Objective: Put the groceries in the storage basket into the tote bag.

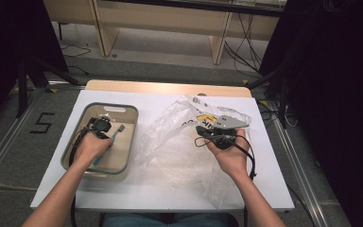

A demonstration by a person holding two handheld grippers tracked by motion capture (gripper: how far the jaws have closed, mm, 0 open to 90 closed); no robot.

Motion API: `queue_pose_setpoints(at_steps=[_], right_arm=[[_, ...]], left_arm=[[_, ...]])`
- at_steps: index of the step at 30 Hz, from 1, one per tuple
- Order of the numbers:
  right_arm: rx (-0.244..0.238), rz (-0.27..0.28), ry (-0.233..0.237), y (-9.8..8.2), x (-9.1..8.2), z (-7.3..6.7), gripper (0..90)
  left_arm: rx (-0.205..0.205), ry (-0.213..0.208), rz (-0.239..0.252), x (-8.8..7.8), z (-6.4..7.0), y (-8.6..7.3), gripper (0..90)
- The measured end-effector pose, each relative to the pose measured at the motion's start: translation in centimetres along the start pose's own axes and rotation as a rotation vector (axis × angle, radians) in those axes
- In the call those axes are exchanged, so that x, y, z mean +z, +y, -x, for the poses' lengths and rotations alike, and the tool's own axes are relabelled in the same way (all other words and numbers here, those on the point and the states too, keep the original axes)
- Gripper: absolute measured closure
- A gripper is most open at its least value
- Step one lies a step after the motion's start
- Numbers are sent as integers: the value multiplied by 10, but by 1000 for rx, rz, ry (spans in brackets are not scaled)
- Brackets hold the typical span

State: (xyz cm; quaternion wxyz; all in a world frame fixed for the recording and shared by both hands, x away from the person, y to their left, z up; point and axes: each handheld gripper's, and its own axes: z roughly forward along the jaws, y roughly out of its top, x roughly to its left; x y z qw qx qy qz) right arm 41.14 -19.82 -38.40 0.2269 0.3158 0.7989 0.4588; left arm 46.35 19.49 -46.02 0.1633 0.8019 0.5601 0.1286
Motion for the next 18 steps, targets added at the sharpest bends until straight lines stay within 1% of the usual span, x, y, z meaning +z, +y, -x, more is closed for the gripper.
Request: queue_pose_setpoints(at_steps=[5,8,10,14,15,18], right_arm=[[0,0,1,0,0,0,900],[1,1,1,0,0,0,900],[0,1,1,0,0,0,900],[1,1,2,0,0,-1,900],[0,1,2,0,0,-1,900],[2,2,2,0,0,0,900]], left_arm=[[15,2,1,2,-1,1,806],[17,17,9,3,-1,2,762],[8,21,13,4,-1,3,726],[-7,14,28,5,-2,4,667],[-10,9,30,6,-2,5,664],[-30,-9,26,7,-1,7,709]])
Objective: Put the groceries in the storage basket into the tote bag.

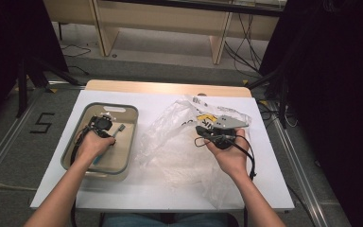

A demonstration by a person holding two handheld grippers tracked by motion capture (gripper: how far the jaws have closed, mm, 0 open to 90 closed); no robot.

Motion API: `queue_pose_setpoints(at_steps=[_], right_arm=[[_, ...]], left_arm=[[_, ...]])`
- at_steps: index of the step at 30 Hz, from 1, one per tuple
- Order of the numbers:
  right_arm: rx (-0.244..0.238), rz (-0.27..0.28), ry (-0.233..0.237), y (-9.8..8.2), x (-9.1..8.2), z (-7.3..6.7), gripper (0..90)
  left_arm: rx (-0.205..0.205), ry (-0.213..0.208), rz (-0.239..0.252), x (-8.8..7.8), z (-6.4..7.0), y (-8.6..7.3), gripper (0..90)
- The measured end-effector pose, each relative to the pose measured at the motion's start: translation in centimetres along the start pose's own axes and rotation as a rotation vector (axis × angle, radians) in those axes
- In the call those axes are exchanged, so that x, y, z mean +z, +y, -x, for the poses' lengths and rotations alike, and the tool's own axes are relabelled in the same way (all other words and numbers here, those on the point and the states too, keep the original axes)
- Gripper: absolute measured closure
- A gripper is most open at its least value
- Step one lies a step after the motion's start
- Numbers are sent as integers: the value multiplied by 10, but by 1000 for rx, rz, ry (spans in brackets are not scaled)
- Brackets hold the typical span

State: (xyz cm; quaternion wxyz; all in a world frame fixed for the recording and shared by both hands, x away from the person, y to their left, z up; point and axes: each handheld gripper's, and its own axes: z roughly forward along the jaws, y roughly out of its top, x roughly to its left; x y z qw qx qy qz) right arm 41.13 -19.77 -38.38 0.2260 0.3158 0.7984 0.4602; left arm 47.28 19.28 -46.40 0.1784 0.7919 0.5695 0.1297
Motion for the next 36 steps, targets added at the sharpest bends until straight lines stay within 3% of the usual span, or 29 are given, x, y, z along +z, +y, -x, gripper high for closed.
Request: queue_pose_setpoints(at_steps=[4,10,32,35,36], right_arm=[[2,1,-1,0,-1,0,900],[2,4,-3,0,-2,0,900],[8,8,-2,0,-1,1,900],[10,9,-2,0,-1,1,900],[10,9,-1,0,-1,1,900]], left_arm=[[-7,-9,-25,1,1,3,777],[-8,13,-52,1,4,7,794],[-13,13,-29,-2,4,5,809],[-11,11,-8,-6,4,5,825],[-13,-7,34,-11,4,6,836]])
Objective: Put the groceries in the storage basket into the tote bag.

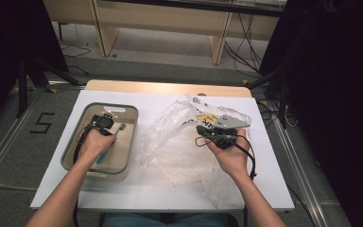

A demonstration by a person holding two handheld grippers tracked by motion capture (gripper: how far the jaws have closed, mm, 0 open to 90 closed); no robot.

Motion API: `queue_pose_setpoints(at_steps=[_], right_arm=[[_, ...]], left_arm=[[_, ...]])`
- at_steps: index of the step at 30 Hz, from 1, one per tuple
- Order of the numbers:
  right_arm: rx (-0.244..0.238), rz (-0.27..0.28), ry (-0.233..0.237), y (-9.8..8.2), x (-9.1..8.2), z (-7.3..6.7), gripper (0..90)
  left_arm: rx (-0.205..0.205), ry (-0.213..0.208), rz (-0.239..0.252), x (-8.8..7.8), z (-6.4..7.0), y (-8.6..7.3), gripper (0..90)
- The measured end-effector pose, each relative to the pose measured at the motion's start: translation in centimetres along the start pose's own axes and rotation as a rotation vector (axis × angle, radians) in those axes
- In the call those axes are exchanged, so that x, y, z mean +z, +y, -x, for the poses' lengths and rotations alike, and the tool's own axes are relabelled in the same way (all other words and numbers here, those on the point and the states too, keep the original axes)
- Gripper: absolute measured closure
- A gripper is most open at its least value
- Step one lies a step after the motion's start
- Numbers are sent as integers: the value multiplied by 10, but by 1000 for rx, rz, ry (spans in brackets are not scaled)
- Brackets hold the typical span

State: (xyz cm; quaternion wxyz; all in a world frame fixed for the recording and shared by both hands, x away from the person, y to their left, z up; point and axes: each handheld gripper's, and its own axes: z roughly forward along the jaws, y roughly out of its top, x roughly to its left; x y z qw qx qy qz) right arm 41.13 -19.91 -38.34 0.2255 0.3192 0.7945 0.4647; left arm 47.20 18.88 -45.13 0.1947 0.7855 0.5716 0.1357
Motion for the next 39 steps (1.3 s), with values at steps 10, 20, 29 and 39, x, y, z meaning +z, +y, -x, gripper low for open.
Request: queue_pose_setpoints(at_steps=[10,20,29,39], right_arm=[[0,2,-1,0,0,1,900],[1,2,0,0,0,1,900],[0,-1,4,0,0,0,900],[-1,3,5,0,-1,0,900]], left_arm=[[29,77,60,-1,-3,4,852],[-61,84,30,14,-23,5,517],[-109,25,-3,20,-31,8,552],[-80,4,-113,20,-32,17,763]])
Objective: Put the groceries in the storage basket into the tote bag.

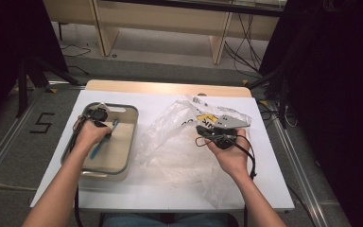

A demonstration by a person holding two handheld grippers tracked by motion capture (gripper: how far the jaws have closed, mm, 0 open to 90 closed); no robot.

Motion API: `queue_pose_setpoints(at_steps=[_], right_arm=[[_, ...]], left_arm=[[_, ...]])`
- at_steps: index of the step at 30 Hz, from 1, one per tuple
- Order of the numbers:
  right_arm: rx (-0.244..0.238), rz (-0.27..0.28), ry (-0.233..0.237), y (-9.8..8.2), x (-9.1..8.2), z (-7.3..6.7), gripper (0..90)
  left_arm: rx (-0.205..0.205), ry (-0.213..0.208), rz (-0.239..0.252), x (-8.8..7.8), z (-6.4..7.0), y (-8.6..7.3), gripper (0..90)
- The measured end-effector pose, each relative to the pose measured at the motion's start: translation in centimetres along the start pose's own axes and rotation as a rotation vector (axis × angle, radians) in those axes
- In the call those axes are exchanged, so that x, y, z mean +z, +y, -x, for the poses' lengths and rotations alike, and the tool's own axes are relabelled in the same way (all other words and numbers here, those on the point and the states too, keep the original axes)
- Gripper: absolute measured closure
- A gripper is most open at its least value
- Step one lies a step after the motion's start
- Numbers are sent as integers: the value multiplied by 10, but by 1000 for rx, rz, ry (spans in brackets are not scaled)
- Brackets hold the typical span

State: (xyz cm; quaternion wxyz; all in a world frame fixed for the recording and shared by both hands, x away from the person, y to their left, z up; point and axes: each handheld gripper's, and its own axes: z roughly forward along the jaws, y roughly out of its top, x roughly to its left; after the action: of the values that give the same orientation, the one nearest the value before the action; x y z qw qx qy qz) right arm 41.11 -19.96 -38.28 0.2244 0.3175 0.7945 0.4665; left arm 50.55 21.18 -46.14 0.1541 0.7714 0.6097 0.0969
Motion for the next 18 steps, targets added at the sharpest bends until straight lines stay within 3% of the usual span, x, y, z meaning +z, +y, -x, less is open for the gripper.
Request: queue_pose_setpoints(at_steps=[7,12,18], right_arm=[[-2,3,1,0,-1,0,900],[0,3,0,0,-1,1,900],[1,3,1,0,-1,1,900]], left_arm=[[33,15,-90,-1,3,4,799],[72,48,-91,-1,9,4,809],[80,65,-73,-3,11,3,814]])
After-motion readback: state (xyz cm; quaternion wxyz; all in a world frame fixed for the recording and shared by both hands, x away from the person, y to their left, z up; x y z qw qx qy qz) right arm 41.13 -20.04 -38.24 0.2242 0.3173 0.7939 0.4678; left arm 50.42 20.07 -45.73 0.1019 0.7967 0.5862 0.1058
